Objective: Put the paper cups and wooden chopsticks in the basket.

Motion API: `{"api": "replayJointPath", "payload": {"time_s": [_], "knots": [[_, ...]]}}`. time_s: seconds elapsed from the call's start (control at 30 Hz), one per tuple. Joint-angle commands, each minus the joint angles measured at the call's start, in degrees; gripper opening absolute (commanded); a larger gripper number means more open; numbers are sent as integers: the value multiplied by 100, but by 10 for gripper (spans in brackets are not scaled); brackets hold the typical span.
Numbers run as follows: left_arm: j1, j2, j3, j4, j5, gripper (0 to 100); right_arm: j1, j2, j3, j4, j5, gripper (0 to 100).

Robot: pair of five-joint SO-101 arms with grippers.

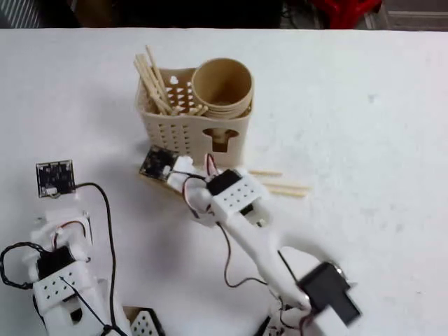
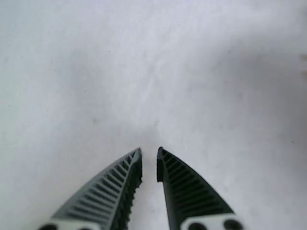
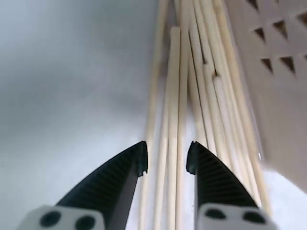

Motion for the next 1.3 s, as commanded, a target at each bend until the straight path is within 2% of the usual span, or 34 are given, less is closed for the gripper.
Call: {"api": "replayJointPath", "payload": {"time_s": [0.0,0.13,0.3,0.4,0.5,0.9,1.1,1.27], "knots": [[66,-75,-26,-141,-44,76,-48,470,-273,-435,-26,138],[66,-75,-26,-141,-44,76,-40,919,-378,-497,-26,131],[66,-75,-26,-141,-44,76,110,963,-404,-497,-35,14],[66,-75,-26,-141,-44,76,224,822,-404,-453,-79,19],[66,-75,-26,-141,-44,76,338,426,-396,-259,-413,15],[66,-75,-26,-141,-44,76,365,-1077,-360,673,-484,15],[66,-75,-26,-141,-44,76,251,-2229,-360,1086,-941,15],[66,-75,-26,-141,-44,76,154,-2932,-132,919,-1037,16]]}}
